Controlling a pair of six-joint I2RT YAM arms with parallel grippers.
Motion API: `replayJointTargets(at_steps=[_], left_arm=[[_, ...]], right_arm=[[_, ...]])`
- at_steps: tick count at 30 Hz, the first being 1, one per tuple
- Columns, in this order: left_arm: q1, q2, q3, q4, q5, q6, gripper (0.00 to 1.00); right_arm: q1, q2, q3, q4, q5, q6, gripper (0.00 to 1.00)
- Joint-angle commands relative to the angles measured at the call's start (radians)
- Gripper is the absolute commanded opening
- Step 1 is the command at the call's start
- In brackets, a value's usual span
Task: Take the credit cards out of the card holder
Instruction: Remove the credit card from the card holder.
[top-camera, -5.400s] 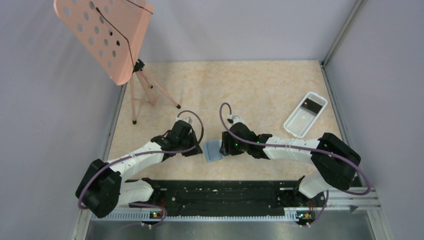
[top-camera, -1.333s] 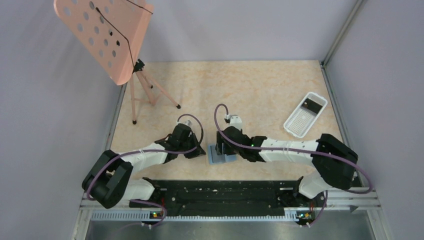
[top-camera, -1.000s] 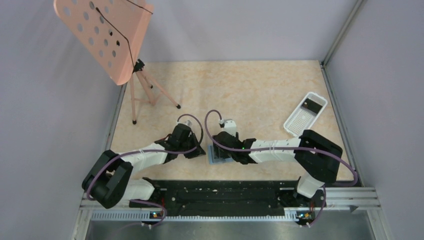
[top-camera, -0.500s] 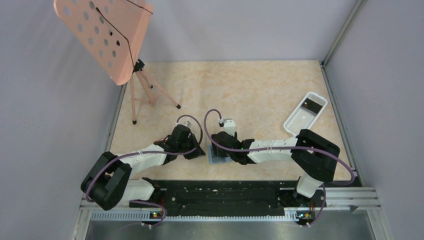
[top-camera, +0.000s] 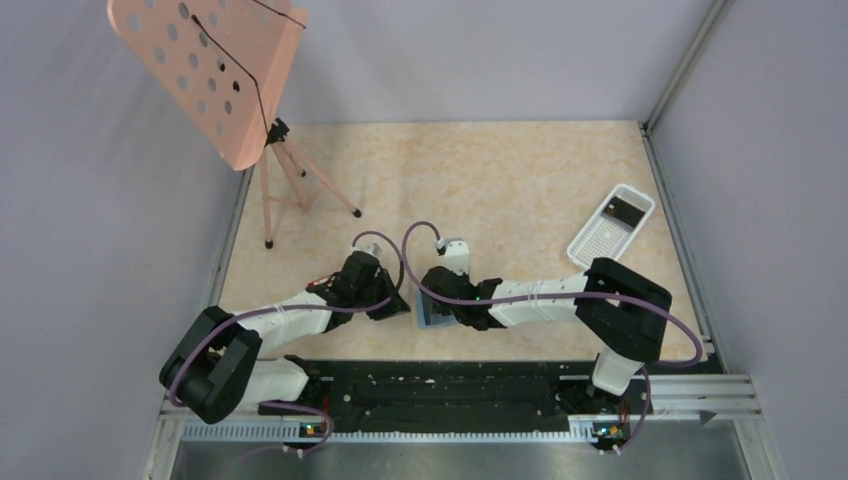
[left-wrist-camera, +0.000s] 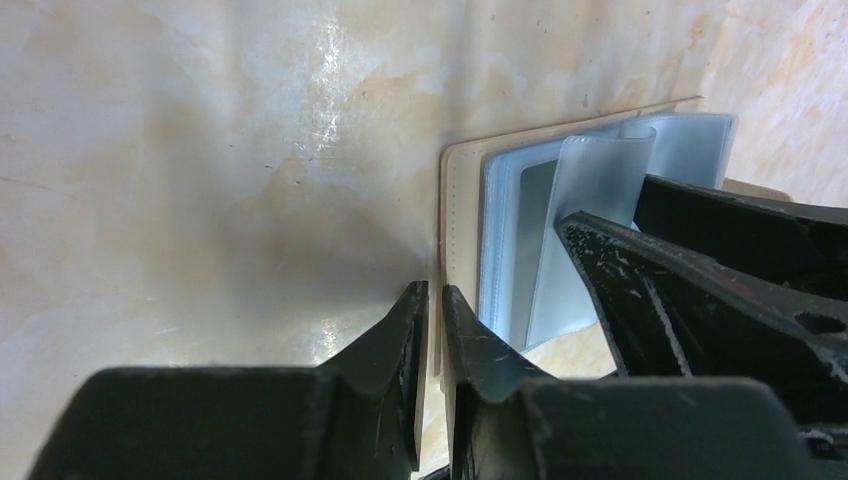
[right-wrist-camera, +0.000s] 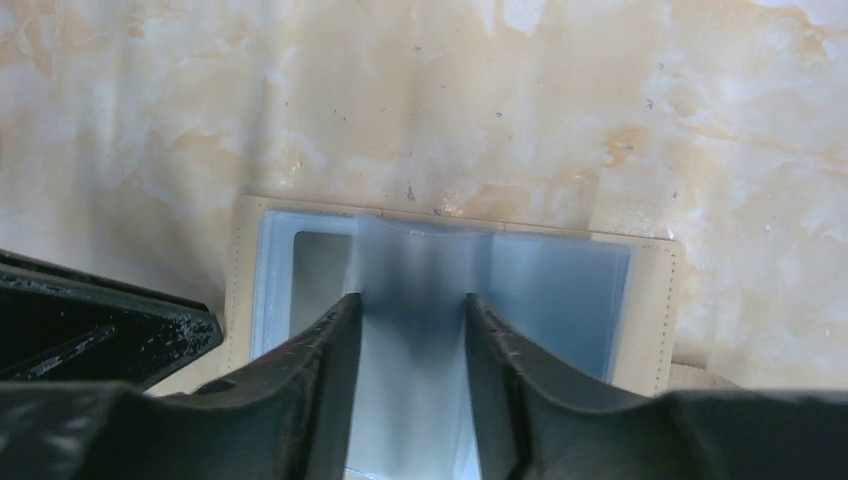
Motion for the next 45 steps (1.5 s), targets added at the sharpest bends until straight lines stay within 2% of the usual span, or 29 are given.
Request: replayJointTargets(at_steps=[1,5,9,13,17,24,27,35,42,45], left_arm=[[-0.003,-0.012,-0.024,-0.032,-0.012,-0.004,0.16],[-0.003,-0.029,-0.022,-0.05,-0.014,-0.007,0.16],[-0.004,-0.055,0.017,-0.088,-0.005,-0.005,0.16],[-0.004,-0.062,0.095,-0.131,0.023,-0.001,0.16],[-0.005,-0.053,0.152,-0.105,0.071,0.004,0.16],[-0.018,0.062,0.154,0.1,0.2,0.001,0.17],[-0.035,0.12,0.154,0.199,0.244,-0.016,0.17],[-0.08,0.262,0.217,0.214,0.244,-0.007,0.16],[-0.096,0.287,0.236,0.217,0.237,-0.014,0.16],[-0.11,0.283,0.238,0.228,0.241,-0.022,0.16]], right_arm=[[0.011,-0.03,-0.037,-0.048,0.017,0.017,0.37],[0.009,-0.098,-0.113,0.051,-0.004,-0.004,0.18],[-0.012,-0.16,-0.184,0.16,-0.065,0.003,0.1],[-0.072,-0.229,-0.282,0.31,-0.201,0.031,0.09],[-0.13,-0.308,-0.368,0.431,-0.292,0.026,0.09],[-0.24,-0.35,-0.493,0.631,-0.466,0.039,0.09],[-0.25,-0.367,-0.506,0.644,-0.492,0.038,0.09],[-0.268,-0.377,-0.517,0.664,-0.536,0.08,0.09],[-0.268,-0.351,-0.509,0.673,-0.557,0.104,0.11],[-0.268,-0.352,-0.503,0.651,-0.555,0.108,0.16]])
